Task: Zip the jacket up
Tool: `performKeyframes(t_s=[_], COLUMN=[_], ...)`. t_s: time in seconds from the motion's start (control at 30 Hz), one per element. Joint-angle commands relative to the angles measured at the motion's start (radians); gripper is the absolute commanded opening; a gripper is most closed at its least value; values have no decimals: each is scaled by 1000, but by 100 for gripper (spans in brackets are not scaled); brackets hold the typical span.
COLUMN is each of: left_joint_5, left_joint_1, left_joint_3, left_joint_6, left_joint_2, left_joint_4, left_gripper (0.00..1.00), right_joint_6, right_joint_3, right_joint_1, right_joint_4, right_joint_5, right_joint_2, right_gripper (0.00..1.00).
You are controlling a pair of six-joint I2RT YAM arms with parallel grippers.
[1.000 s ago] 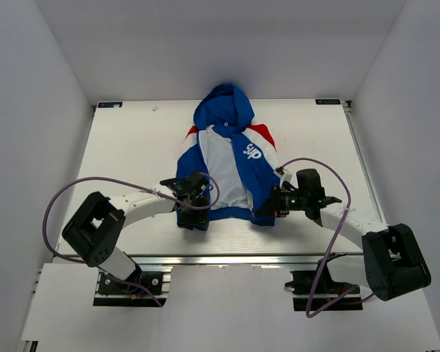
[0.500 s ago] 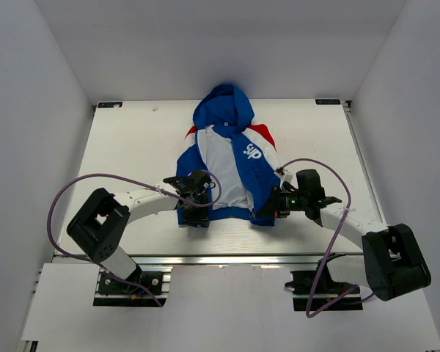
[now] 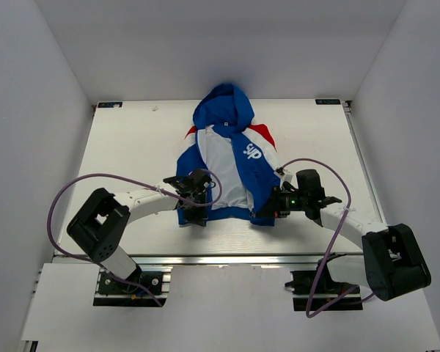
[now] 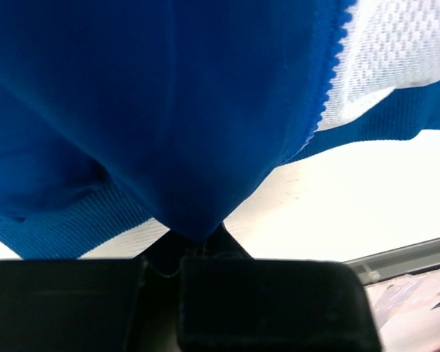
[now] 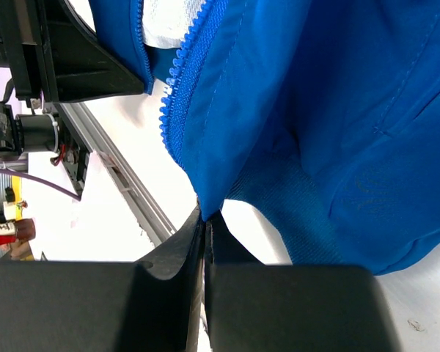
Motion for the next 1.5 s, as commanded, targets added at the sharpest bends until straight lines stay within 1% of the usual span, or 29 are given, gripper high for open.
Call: performKeyframes(t_s=[0.0, 0.13, 0.17, 0.23, 0.27, 0.3, 0.33, 0.37, 0.4, 0.43, 0.5, 0.53, 0.63, 0.73, 0.8, 0.87, 0.93, 1.0, 1.07, 1.13, 1.23, 1.27, 1.33, 1.37, 1.4, 1.47], left_joint_5=[19, 59, 82, 107, 122, 160, 180, 197, 212, 216, 238, 245, 242, 284, 301, 291, 291, 349, 421, 459, 538, 568, 587, 588, 587, 570], left_joint_1=[-1, -3, -3, -3, -3, -3, -3, -3, -3, -3, -3, -3, -3, -3, -3, -3, -3, -3, -3, -3, -3, -3, -3, -3, -3, -3], left_joint_3=[22, -4, -12, -36, -47, -59, -87, -105, -119, -136, -152, -159, -188, -149, -132, -110, -54, -14, -9, -3, -10, -14, -23, -27, -29, -30], left_joint_6=[22, 60, 71, 90, 91, 93, 91, 84, 76, 64, 53, 42, 21, 28, 24, 27, 47, 57, 48, 41, 21, 19, 28, 33, 41, 73], left_joint_2=[-5, -63, -104, -155, -183, -239, -267, -293, -336, -351, -385, -394, -384, -323, -290, -234, -189, -131, -91, -75, -68, -69, -86, -98, -111, -161], left_joint_4=[32, 85, 105, 179, 211, 290, 336, 381, 450, 478, 556, 587, 683, 720, 771, 765, 733, 743, 775, 811, 884, 901, 904, 894, 879, 808], left_gripper=[0, 0, 0, 0, 0, 0, 0, 0, 0, 0, 0, 0, 0, 0, 0, 0, 0, 0, 0, 0, 0, 0, 0, 0, 0, 0], right_joint_6=[-18, -26, -34, -34, -34, -23, -15, -9, 27, 49, 95, 135, 181, 184, 192, 193, 190, 187, 187, 179, 124, 114, 72, 57, 51, 25], right_joint_3=[-3, -3, -3, -2, 0, -3, -5, -9, -20, -29, -46, -46, -25, -5, 1, 18, 26, 28, 38, 46, 70, 83, 97, 104, 116, 126], right_joint_1=[-5, -3, -3, -5, -3, -5, -5, -3, -3, -3, -3, -3, -3, 0, 4, 12, 17, 17, 23, 27, 30, 32, 32, 32, 30, 30], right_joint_4=[1, 18, 24, 53, 72, 95, 153, 193, 235, 330, 429, 531, 647, 665, 694, 695, 676, 670, 667, 647, 543, 515, 402, 364, 313, 271], right_joint_5=[0, -25, -46, -83, -129, -160, -189, -253, -279, -296, -339, -362, -416, -402, -431, -439, -430, -415, -415, -405, -350, -292, -199, -113, -81, 5], right_joint_2=[-12, -13, -15, -16, -22, -25, -29, -38, -42, -47, -56, -59, -61, -64, -53, -47, -45, -36, -21, -10, 17, 27, 54, 63, 73, 82], right_gripper=[0, 0, 0, 0, 0, 0, 0, 0, 0, 0, 0, 0, 0, 0, 0, 0, 0, 0, 0, 0, 0, 0, 0, 0, 0, 0])
